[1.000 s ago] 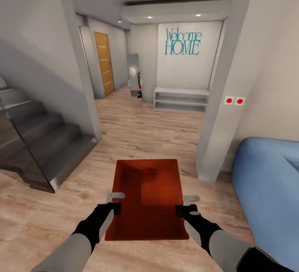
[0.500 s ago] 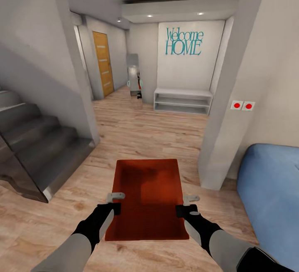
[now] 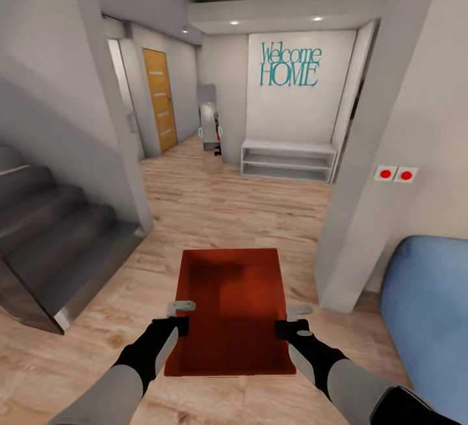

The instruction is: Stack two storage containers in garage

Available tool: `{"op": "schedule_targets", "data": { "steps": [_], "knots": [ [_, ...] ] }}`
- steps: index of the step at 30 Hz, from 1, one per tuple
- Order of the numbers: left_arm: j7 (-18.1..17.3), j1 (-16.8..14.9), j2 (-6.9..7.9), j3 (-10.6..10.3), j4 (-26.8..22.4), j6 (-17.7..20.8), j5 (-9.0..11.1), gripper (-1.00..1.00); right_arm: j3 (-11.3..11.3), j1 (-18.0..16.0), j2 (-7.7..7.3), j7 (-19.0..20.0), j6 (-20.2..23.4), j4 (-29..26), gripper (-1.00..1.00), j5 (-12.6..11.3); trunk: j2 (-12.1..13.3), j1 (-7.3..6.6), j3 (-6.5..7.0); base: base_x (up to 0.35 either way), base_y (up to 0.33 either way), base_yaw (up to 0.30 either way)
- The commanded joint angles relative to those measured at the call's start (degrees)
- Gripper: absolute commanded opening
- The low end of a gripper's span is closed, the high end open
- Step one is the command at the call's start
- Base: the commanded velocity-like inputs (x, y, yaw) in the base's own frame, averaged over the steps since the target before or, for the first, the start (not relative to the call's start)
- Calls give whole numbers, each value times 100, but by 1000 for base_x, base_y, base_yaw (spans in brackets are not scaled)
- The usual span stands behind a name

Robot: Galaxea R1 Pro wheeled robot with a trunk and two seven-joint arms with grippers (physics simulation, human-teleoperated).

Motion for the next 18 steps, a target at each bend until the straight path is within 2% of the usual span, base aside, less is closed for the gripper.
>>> {"op": "schedule_targets", "data": {
  "steps": [1, 18],
  "knots": [
    [51, 1, 37, -9, 39, 56, -76, -100, -185, -12, -79, -135, -28, -16, -100, 90, -10, 6, -9, 323, 0, 0],
    [47, 1, 37, 0, 39, 59, -77, -100, -185, -13, -81, -135, -24, -16, -100, 90, -10, 6, -9, 323, 0, 0]
  ]
}}
